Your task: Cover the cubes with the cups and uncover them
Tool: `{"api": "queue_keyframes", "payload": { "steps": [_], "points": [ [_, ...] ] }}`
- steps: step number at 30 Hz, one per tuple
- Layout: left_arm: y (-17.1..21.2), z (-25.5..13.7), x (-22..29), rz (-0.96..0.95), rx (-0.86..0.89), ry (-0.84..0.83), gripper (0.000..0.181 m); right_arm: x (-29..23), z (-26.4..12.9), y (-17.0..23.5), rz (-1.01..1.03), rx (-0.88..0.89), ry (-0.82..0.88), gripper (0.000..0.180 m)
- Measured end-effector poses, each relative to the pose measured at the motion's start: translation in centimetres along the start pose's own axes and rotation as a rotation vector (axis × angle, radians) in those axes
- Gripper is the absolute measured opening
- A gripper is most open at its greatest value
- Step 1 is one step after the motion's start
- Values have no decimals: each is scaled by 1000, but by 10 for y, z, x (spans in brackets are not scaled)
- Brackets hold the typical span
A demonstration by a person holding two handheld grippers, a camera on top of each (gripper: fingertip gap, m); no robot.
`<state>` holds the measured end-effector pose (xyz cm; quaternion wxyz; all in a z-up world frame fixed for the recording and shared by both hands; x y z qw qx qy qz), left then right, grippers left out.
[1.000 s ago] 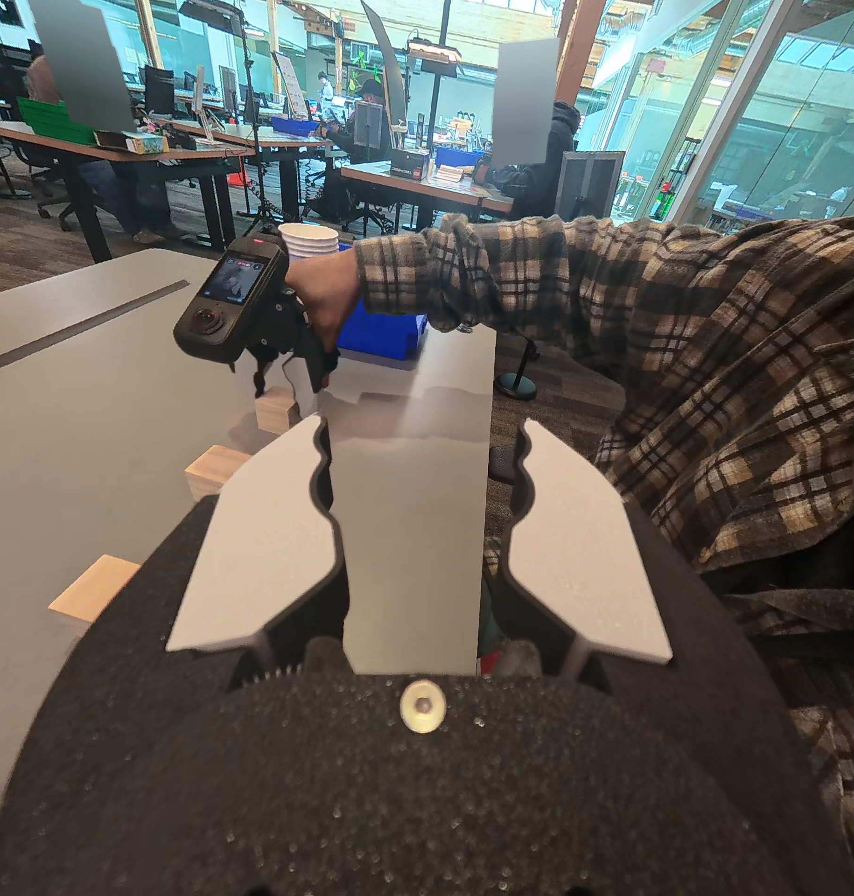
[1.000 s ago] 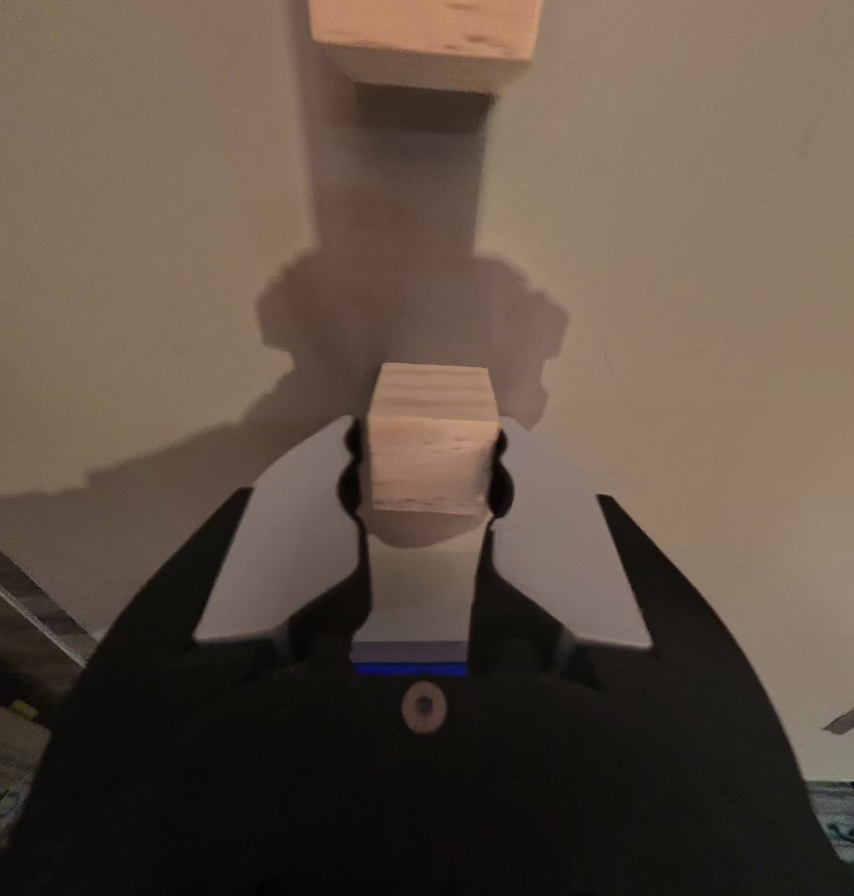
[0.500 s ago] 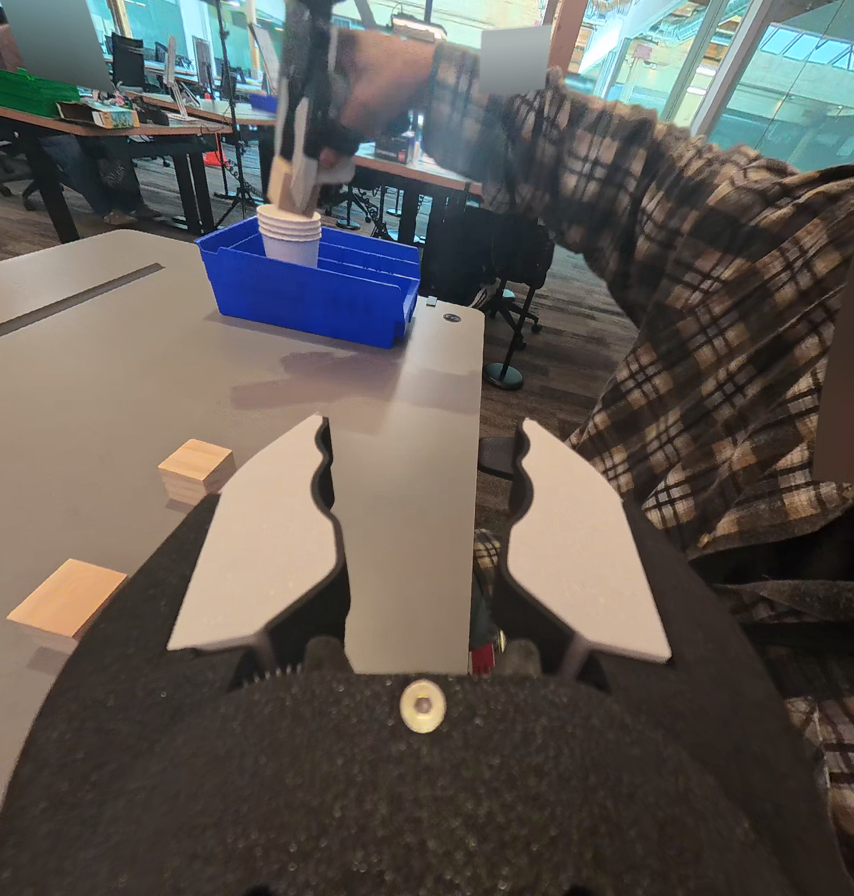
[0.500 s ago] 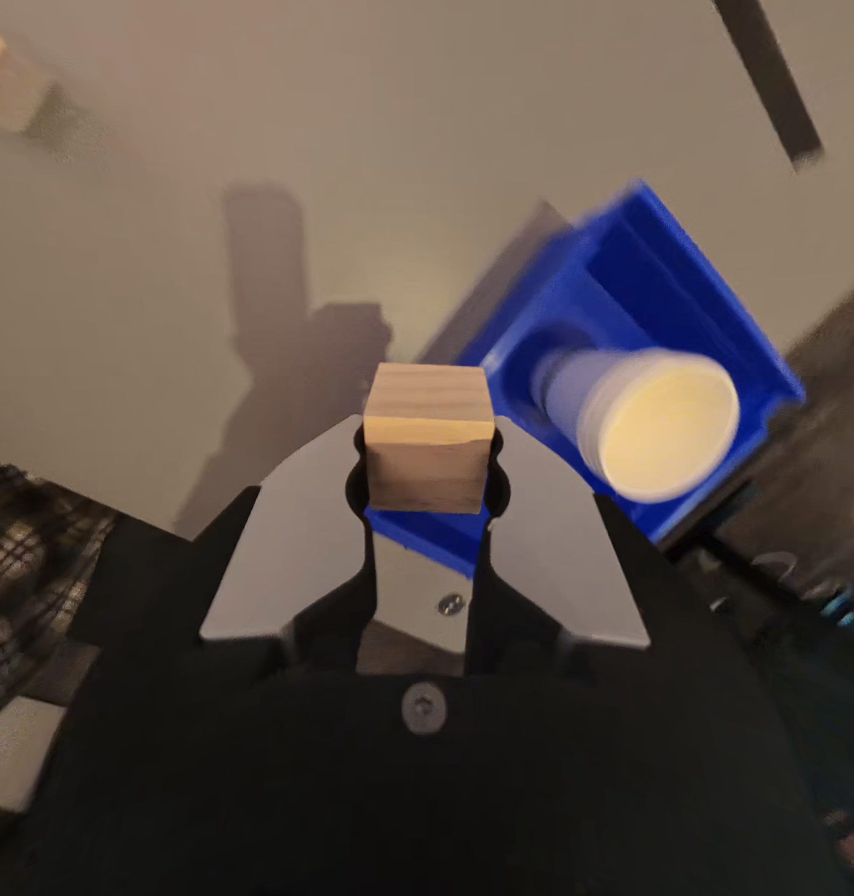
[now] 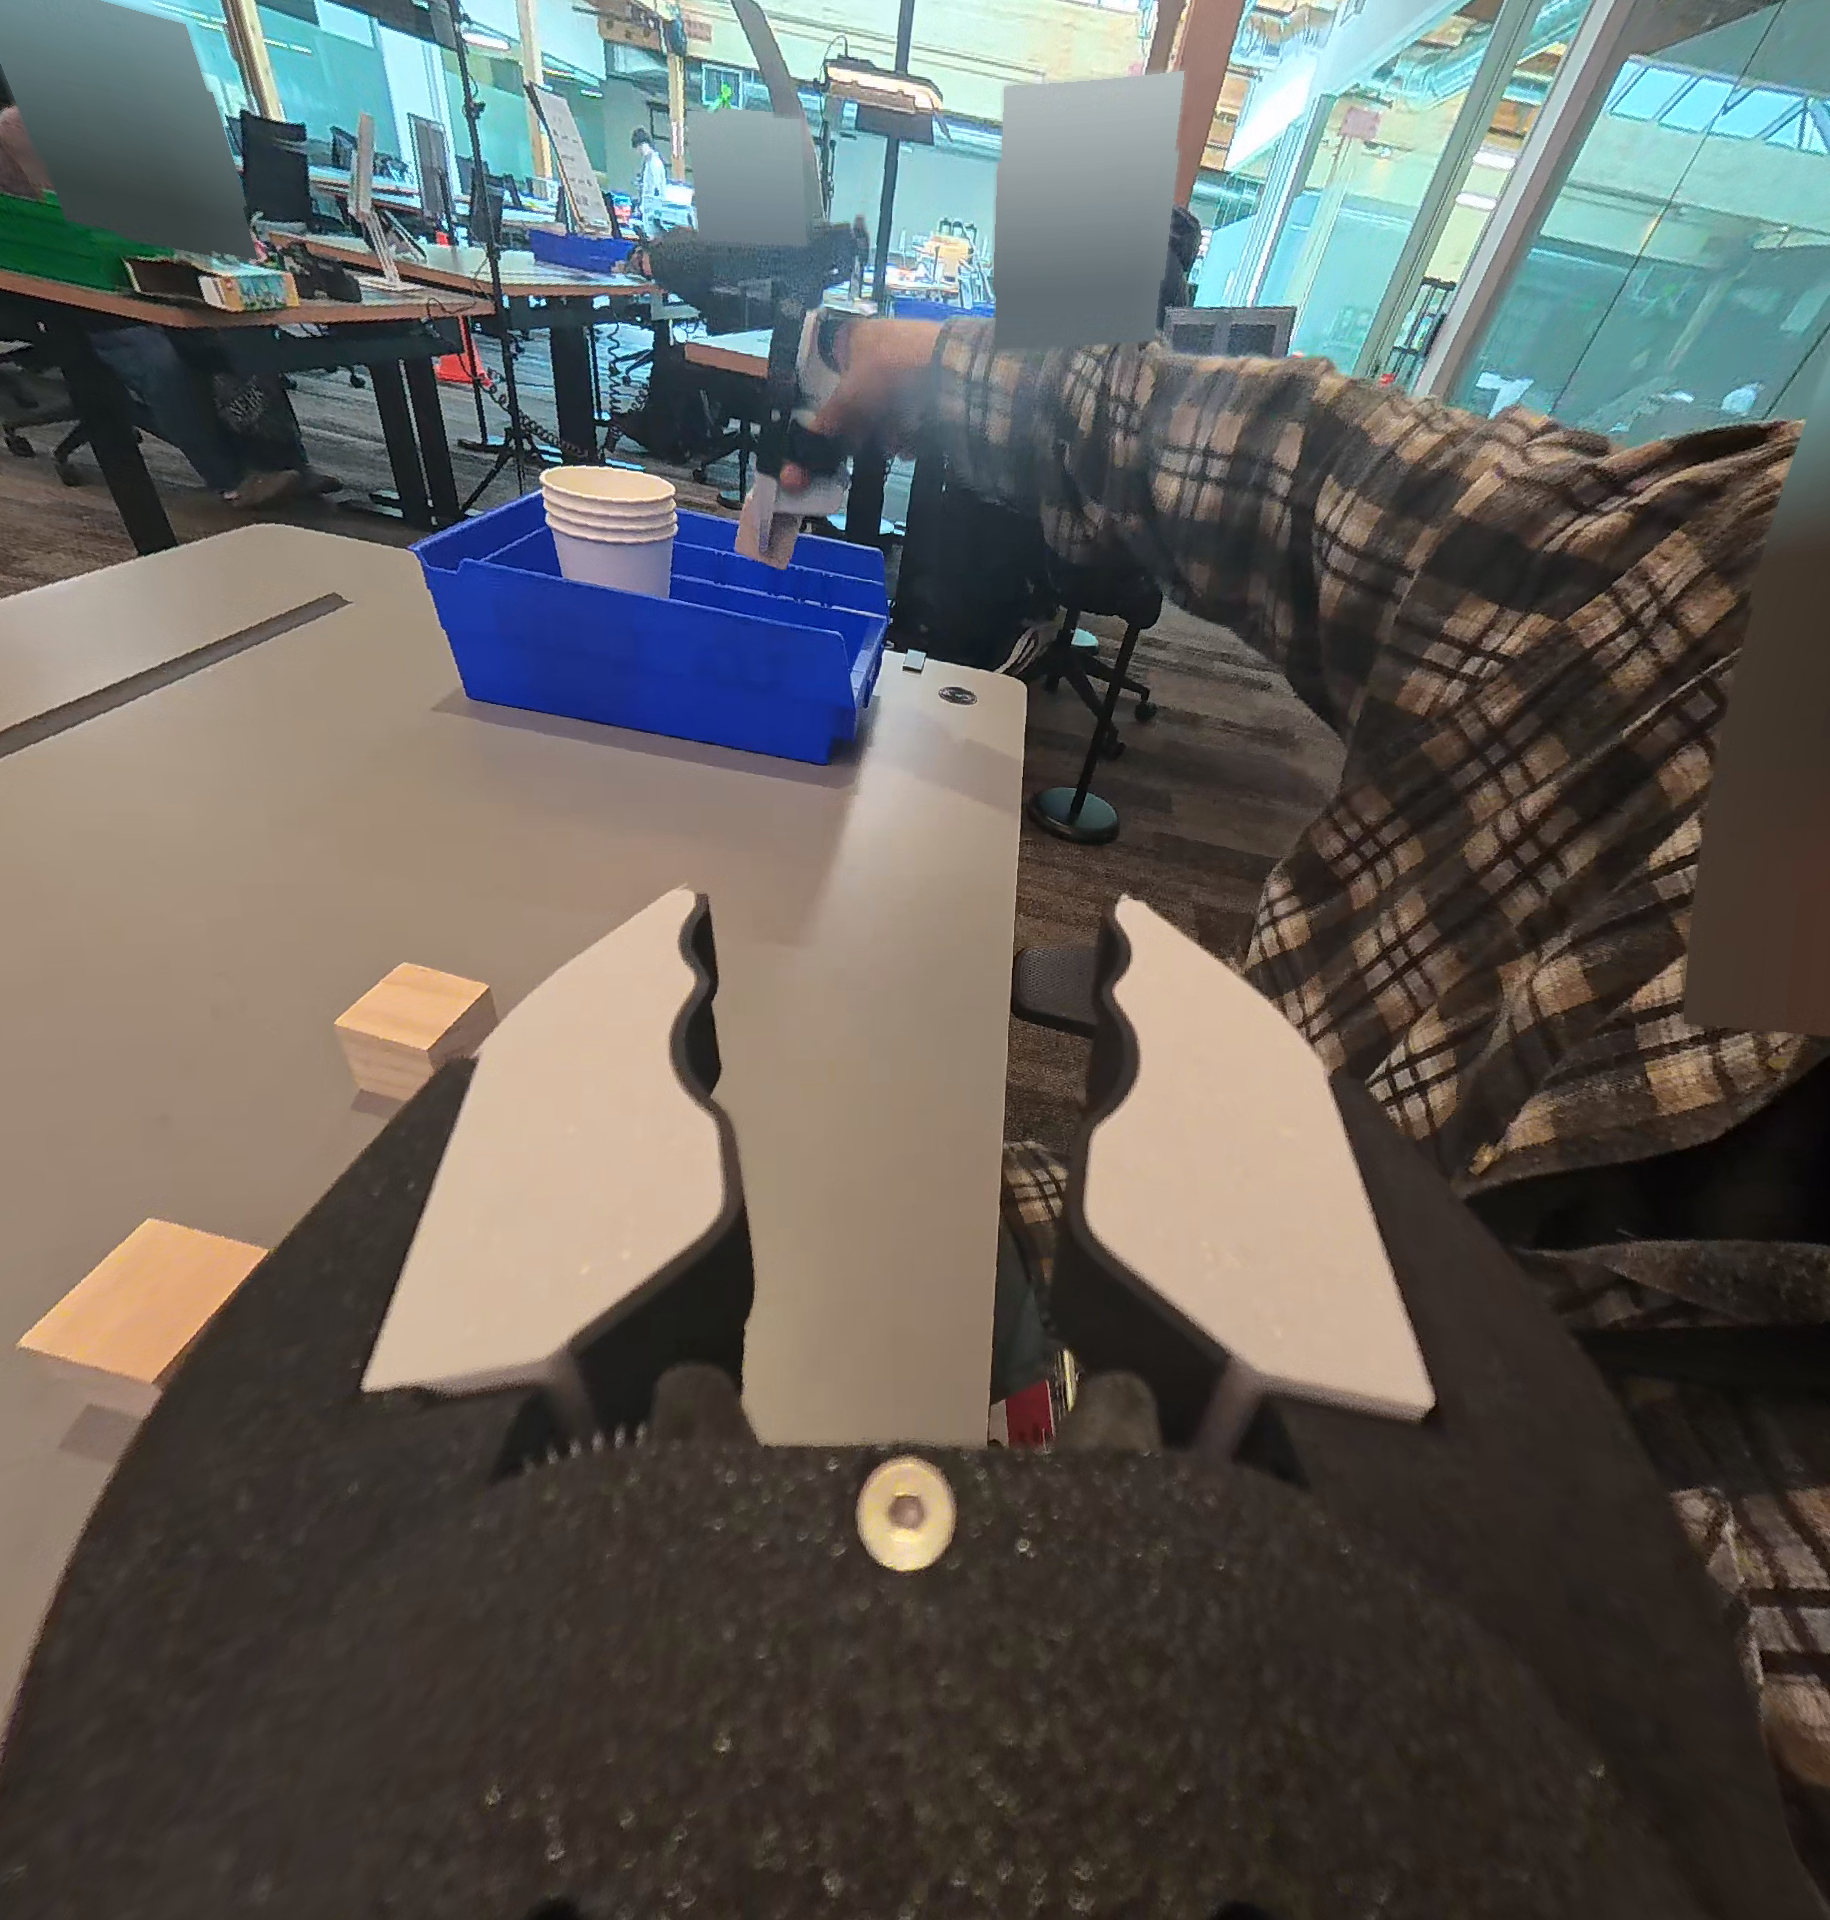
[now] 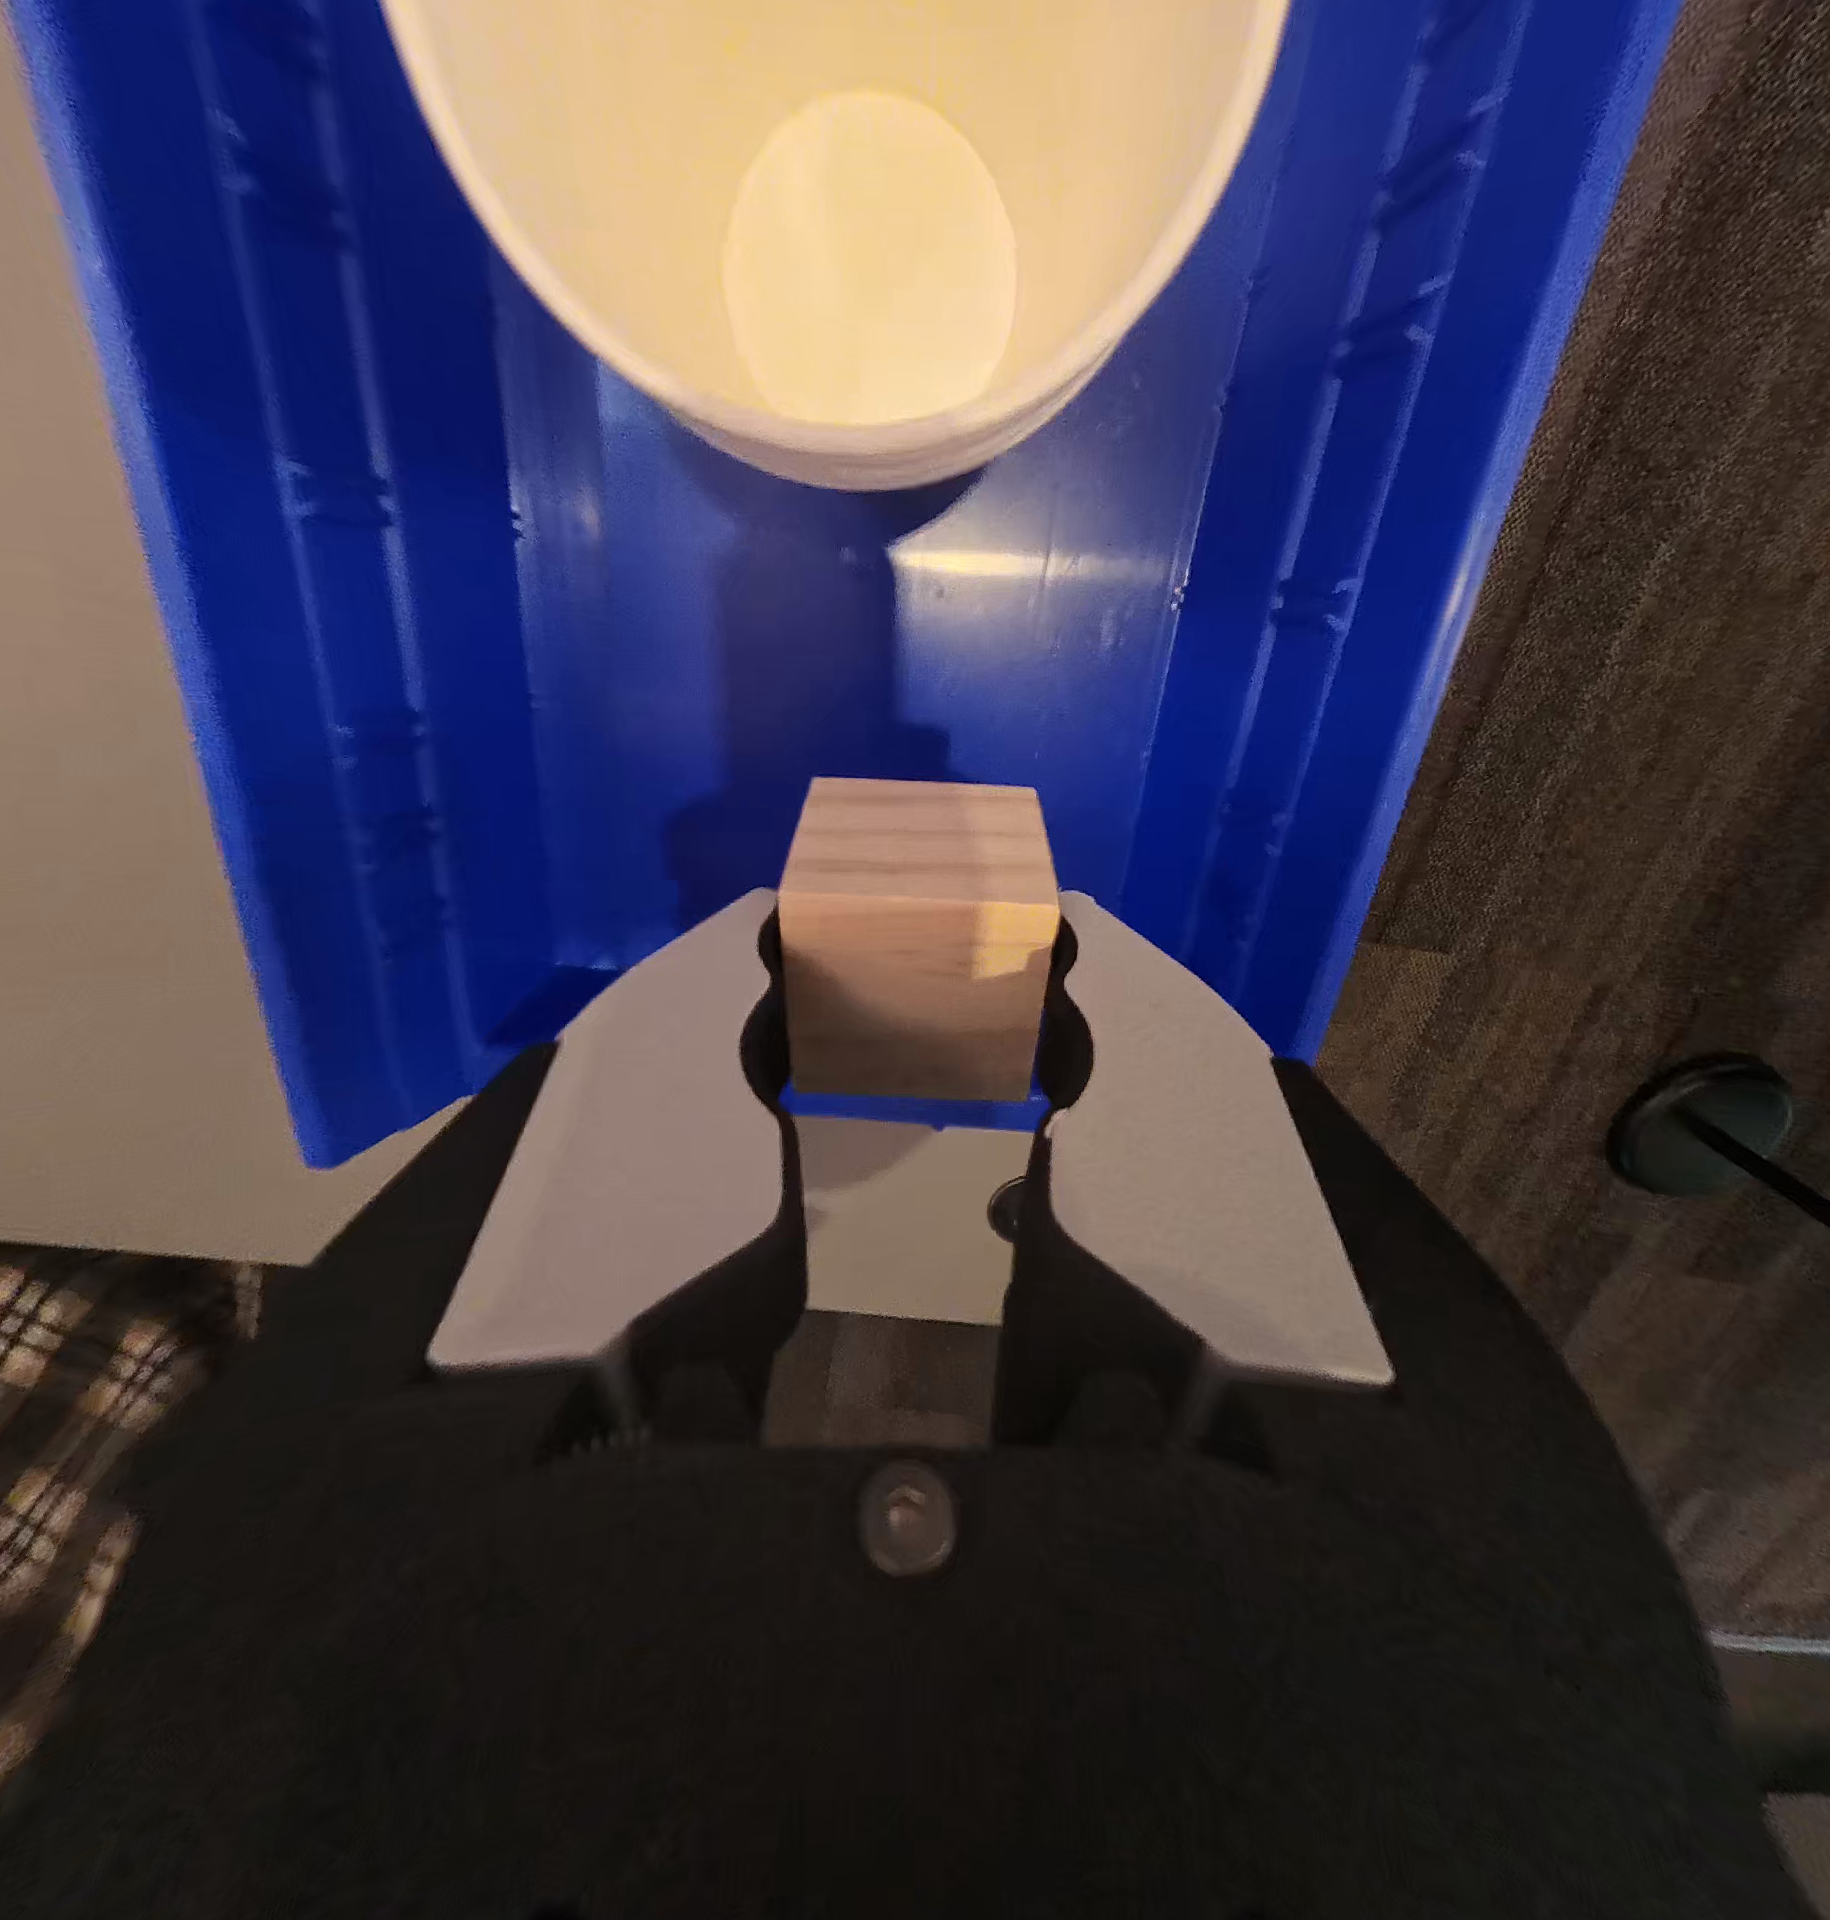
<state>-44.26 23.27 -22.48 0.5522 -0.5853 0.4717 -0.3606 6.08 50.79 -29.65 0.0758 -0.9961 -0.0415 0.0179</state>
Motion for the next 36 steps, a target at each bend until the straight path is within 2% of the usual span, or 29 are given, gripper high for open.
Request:
{"api": "queue_keyframes", "payload": {
  "steps": [11,27,28,29,32,36],
  "points": [
    [5,2,-2,-12,-12,9,68,8,56,7,-43,-90,65,45],
    [13,9,-3,-25,-39,21,67,24,97,6,-4,-107,86,49],
    [13,9,-3,-25,-40,22,67,26,96,5,-2,-97,102,65],
    [12,10,-3,-24,-40,23,67,28,92,5,-3,-94,116,74],
    [11,10,-2,-22,-36,25,67,26,68,6,-12,-73,116,90],
    [10,10,0,-19,-35,30,67,11,12,17,-62,-63,87,97]
  ]
}}
Point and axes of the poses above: each gripper's, where its closed fingertips meet, z out along the fingers, y out of its underside, x = y × z across the jaws, the point moved 3 cm from there along -z, back along the fingers, and after that the axes turned 15 degrees about z, right-handed, at the moved point
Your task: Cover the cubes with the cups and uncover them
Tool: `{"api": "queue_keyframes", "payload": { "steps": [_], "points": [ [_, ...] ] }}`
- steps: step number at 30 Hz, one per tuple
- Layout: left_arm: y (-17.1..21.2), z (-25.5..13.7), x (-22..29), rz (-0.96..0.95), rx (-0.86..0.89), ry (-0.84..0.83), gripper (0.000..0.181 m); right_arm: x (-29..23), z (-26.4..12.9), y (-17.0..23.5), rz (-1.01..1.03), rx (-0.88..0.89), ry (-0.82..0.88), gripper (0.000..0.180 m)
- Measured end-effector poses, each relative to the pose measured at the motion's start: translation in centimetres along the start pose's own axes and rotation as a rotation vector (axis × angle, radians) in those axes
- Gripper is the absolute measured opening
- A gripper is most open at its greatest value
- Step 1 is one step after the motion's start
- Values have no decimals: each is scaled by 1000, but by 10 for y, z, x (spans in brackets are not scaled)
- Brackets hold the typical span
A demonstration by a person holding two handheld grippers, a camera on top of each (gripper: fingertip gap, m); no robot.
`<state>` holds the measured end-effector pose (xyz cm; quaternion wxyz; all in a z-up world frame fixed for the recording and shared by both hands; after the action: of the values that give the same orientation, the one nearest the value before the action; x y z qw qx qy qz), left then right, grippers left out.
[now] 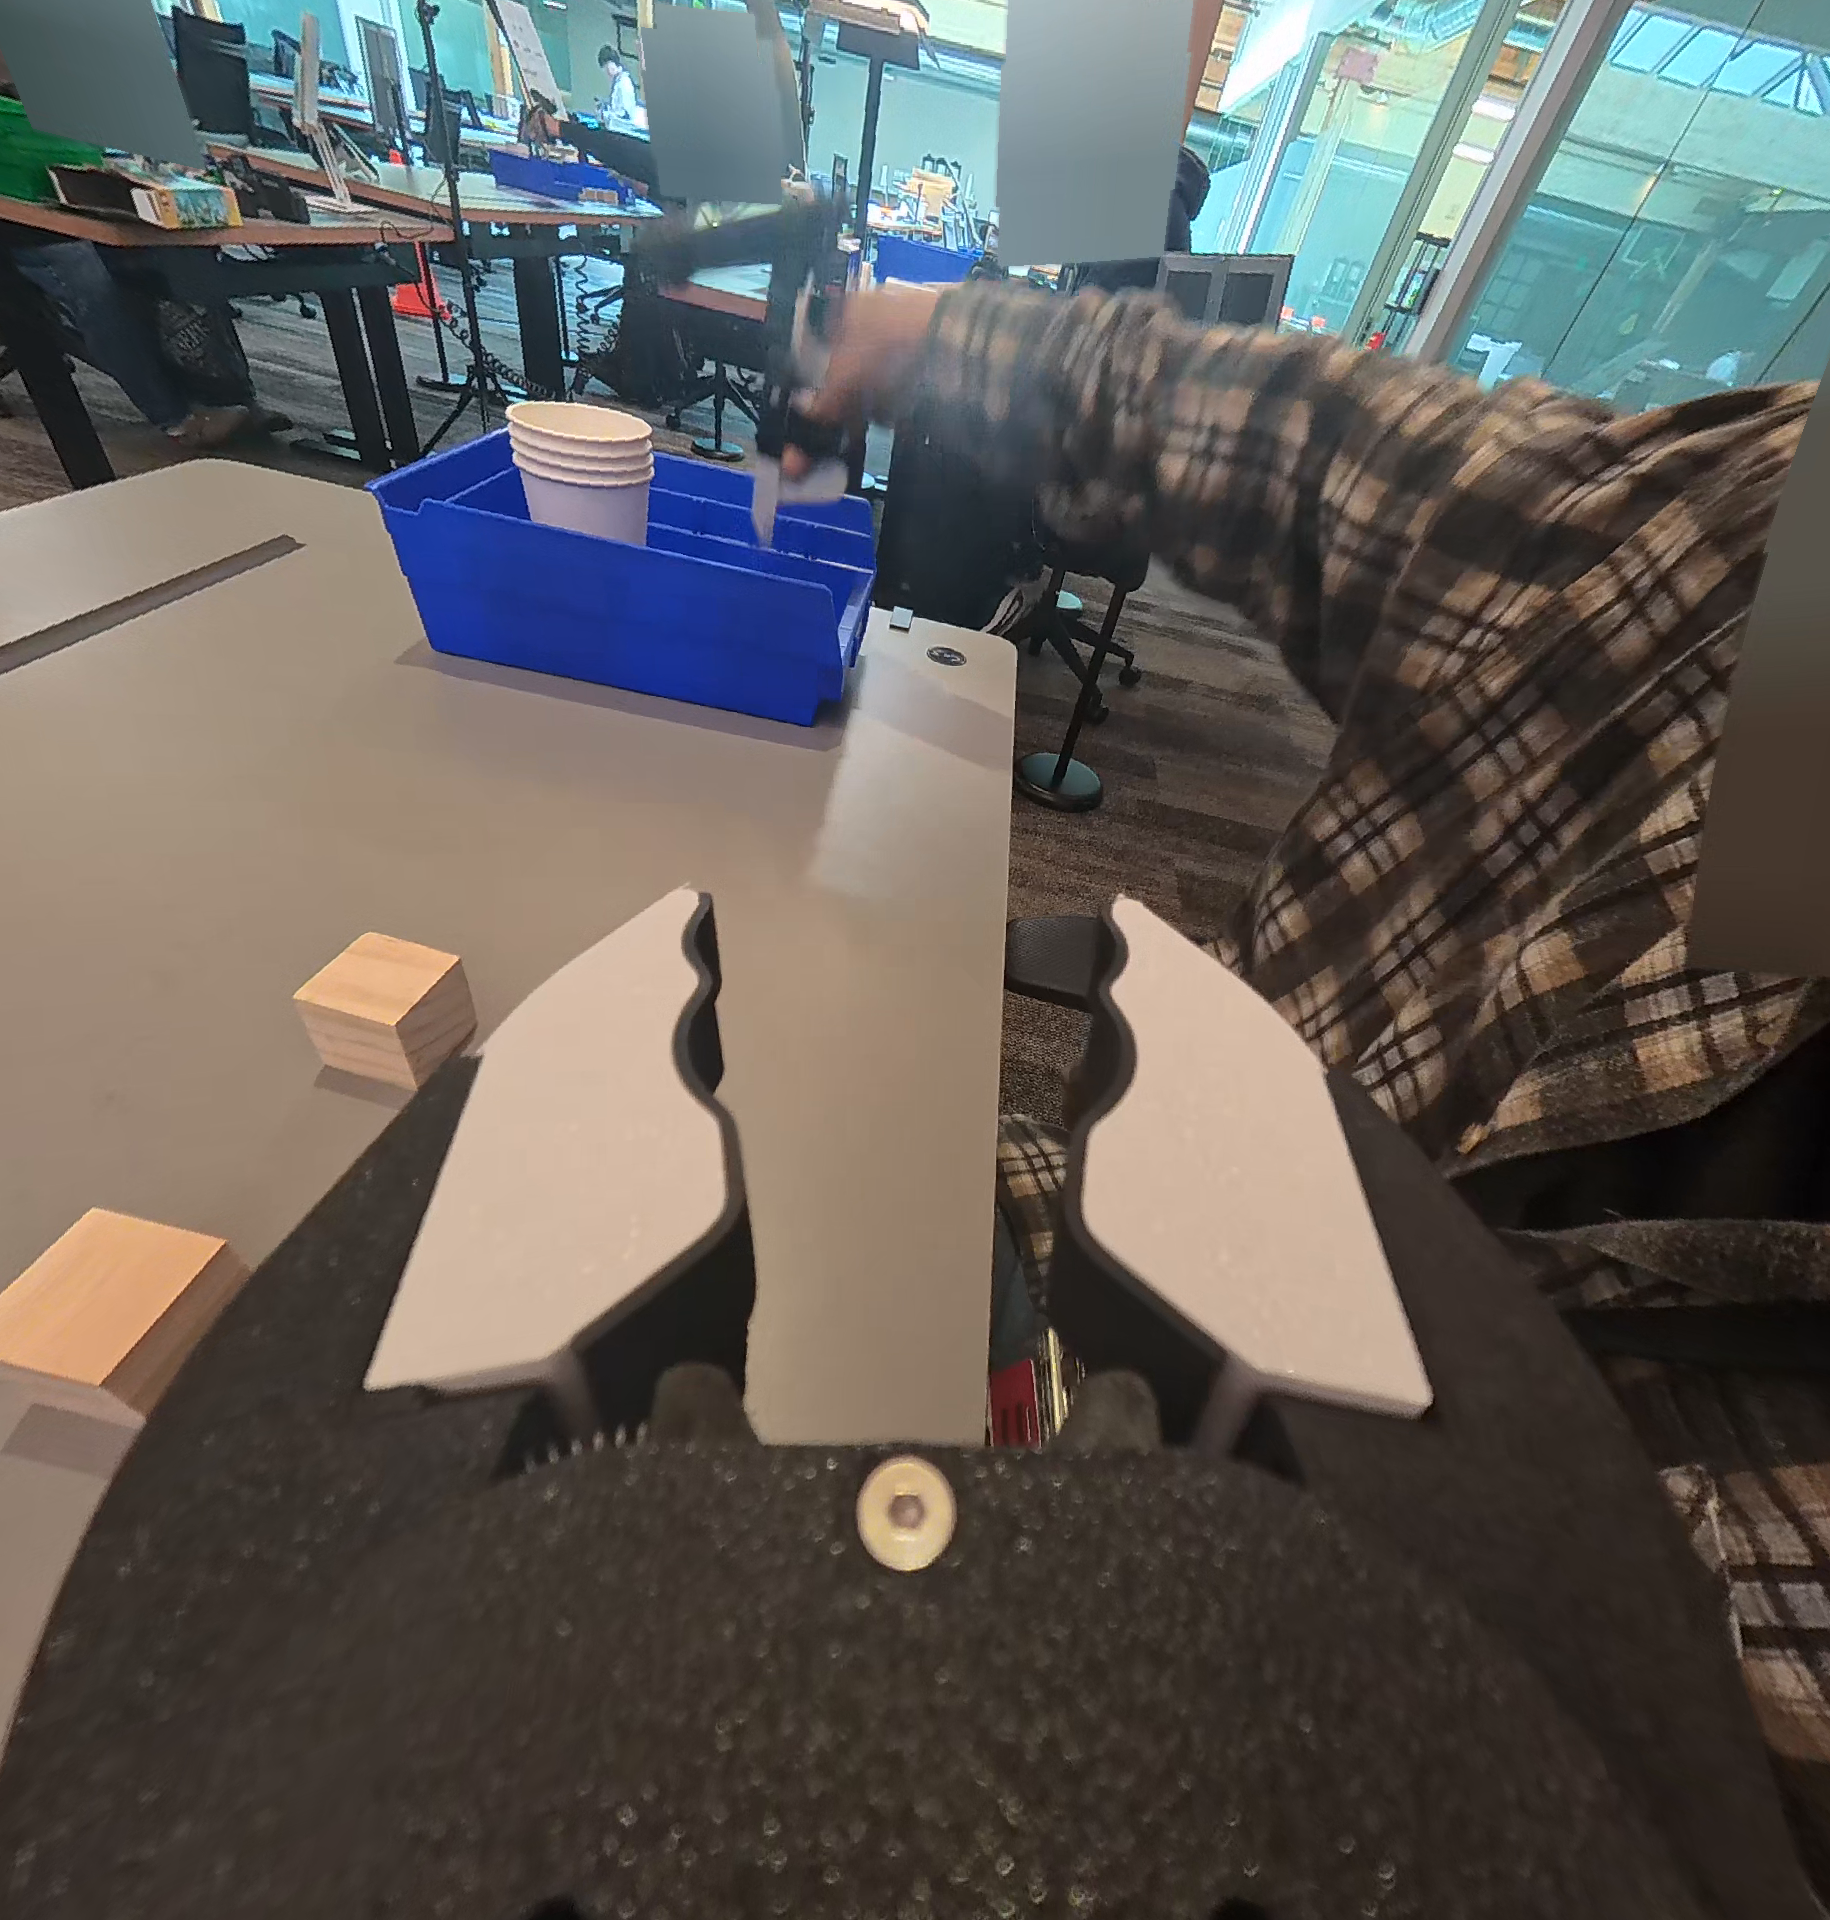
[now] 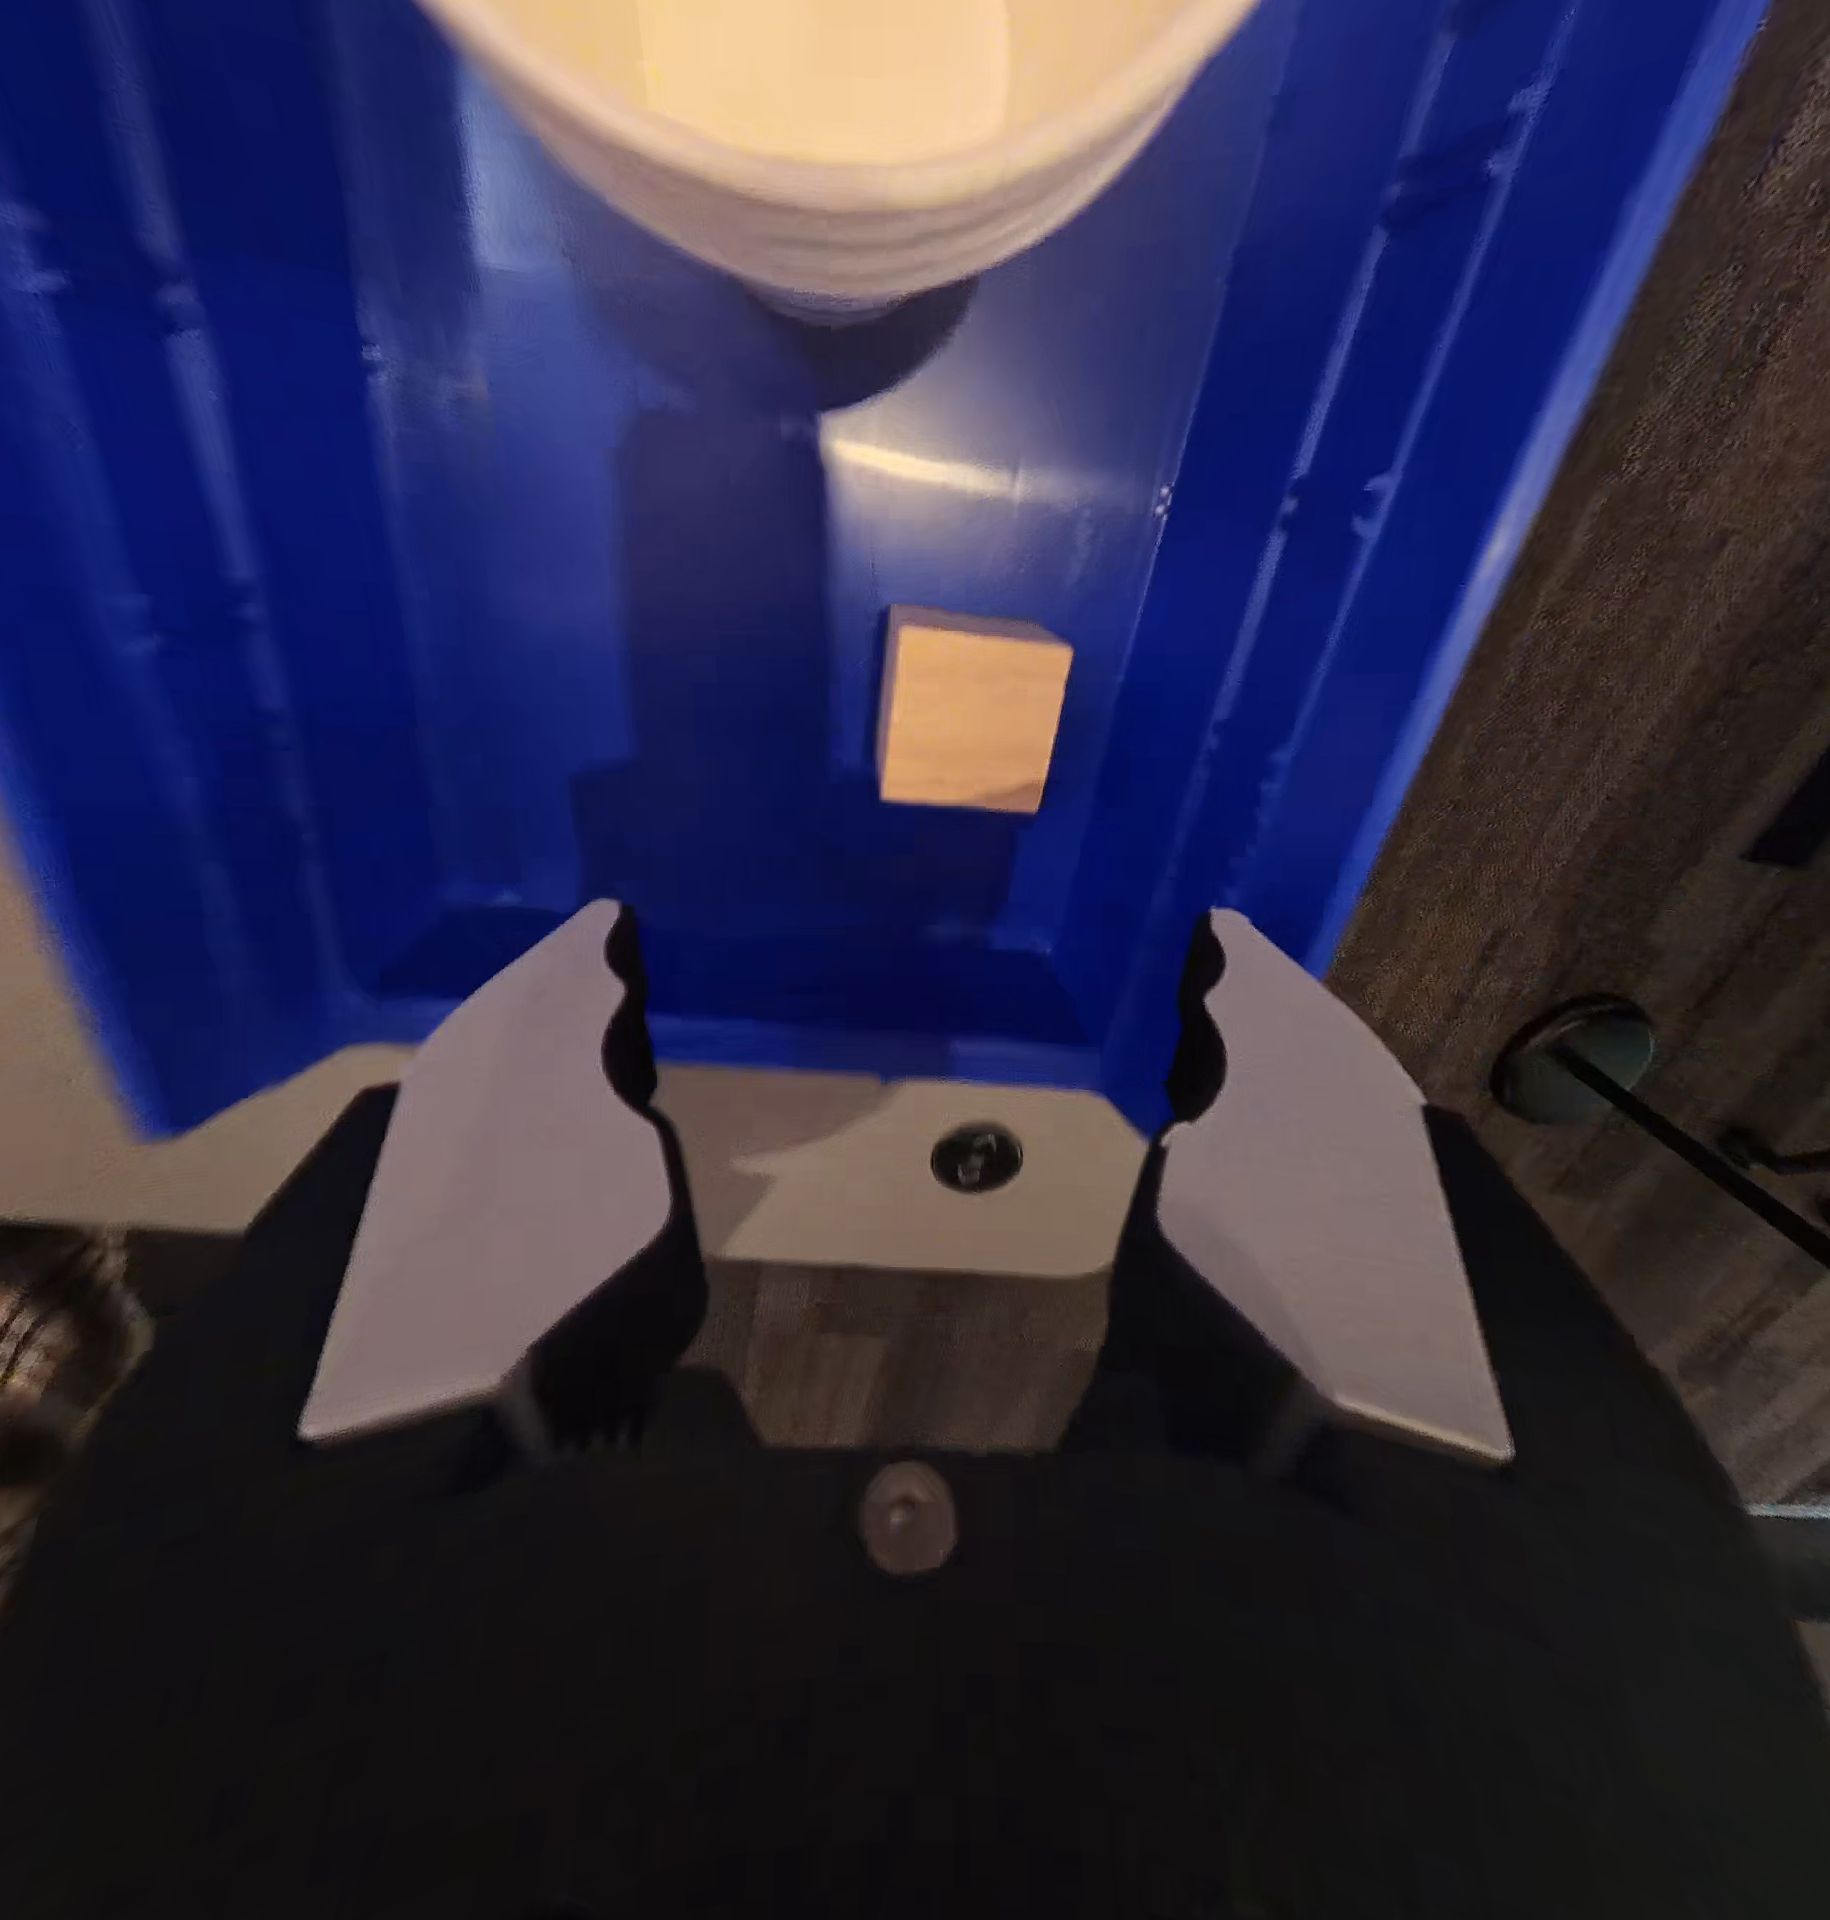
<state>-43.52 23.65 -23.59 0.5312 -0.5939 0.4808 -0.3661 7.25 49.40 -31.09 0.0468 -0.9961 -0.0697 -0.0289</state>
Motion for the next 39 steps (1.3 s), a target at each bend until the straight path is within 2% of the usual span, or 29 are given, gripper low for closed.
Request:
{"api": "queue_keyframes", "payload": {
  "steps": [3,7,9,11,14,18,23,28,34,36,39],
  "points": [
    [-3,-1,3,8,1,1,67,-16,-62,0,-77,104,19,97],
    [-10,-6,8,37,8,-11,68,-72,-143,-14,-326,304,60,96],
    [-14,-10,10,54,10,-21,68,-115,-167,-20,-472,377,60,95],
    [-18,-15,11,72,10,-39,68,-167,-173,-23,-629,409,21,92],
    [-24,-28,11,100,7,-80,67,-243,-151,-24,-865,407,19,87],
    [-27,-51,2,121,-15,-177,67,-335,-88,-14,-1149,314,-9,82],
    [-30,-73,-4,139,-28,-268,67,-404,-16,0,-1324,169,-45,78],
    [-31,-82,-8,137,-21,-287,66,-437,17,1,-1346,92,-97,73],
    [-29,-83,-10,132,-25,-282,66,-447,50,-4,-1334,16,-120,73],
    [-28,-83,-11,131,-27,-280,66,-446,57,-4,-1328,-23,-129,45],
    [-27,-84,-11,129,-29,-279,66,-442,44,-12,-1254,-1,-136,45]
  ]
}}
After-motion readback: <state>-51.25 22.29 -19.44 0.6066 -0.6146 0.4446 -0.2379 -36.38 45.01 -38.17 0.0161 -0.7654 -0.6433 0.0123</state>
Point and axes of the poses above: each gripper's, where its closed fingertips meet, z out along the fingers, y out of its underside, x = y × z across the jaws, the point moved 3 cm from there along -z, back along the fingers, and after that the axes turned 15 degrees about z, right-handed, at the moved point
